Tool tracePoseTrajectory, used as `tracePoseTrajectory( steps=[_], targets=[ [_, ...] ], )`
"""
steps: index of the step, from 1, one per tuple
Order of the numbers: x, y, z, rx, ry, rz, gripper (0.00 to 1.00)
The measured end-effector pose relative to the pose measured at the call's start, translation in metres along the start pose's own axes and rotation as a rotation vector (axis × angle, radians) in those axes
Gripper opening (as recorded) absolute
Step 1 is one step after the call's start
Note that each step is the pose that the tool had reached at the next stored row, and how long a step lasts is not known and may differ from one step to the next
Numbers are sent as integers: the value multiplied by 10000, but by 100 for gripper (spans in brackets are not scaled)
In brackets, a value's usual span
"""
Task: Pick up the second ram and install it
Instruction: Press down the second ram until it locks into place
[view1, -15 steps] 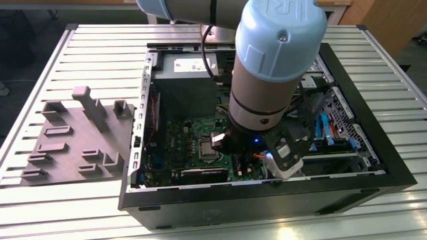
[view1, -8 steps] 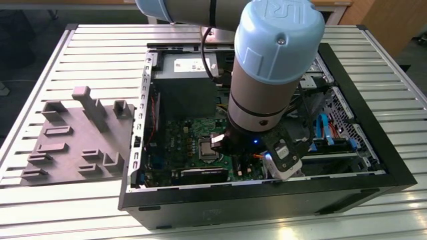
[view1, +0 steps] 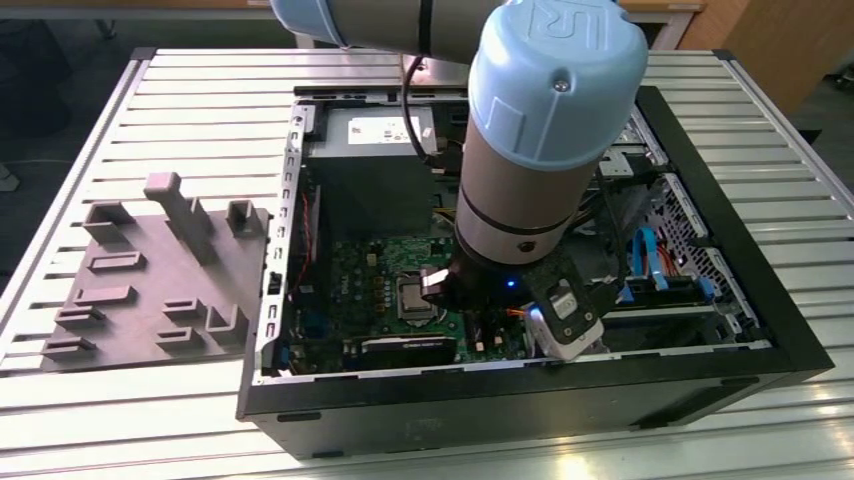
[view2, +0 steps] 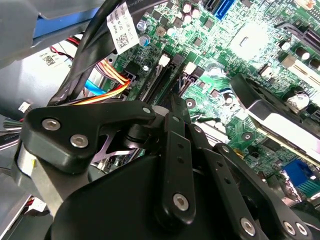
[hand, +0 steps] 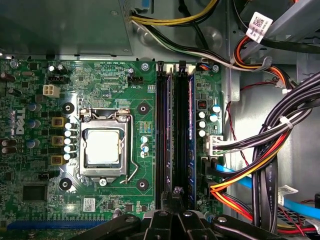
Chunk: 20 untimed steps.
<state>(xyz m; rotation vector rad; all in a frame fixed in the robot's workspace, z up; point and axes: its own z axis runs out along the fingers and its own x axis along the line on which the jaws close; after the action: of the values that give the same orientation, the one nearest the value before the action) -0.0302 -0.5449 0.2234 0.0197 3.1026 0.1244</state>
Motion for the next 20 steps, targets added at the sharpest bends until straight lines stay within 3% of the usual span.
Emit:
tracePoseTrajectory(
  steps=[20],
  targets=[
    [7, 13, 61, 3, 1, 0, 11]
  ],
)
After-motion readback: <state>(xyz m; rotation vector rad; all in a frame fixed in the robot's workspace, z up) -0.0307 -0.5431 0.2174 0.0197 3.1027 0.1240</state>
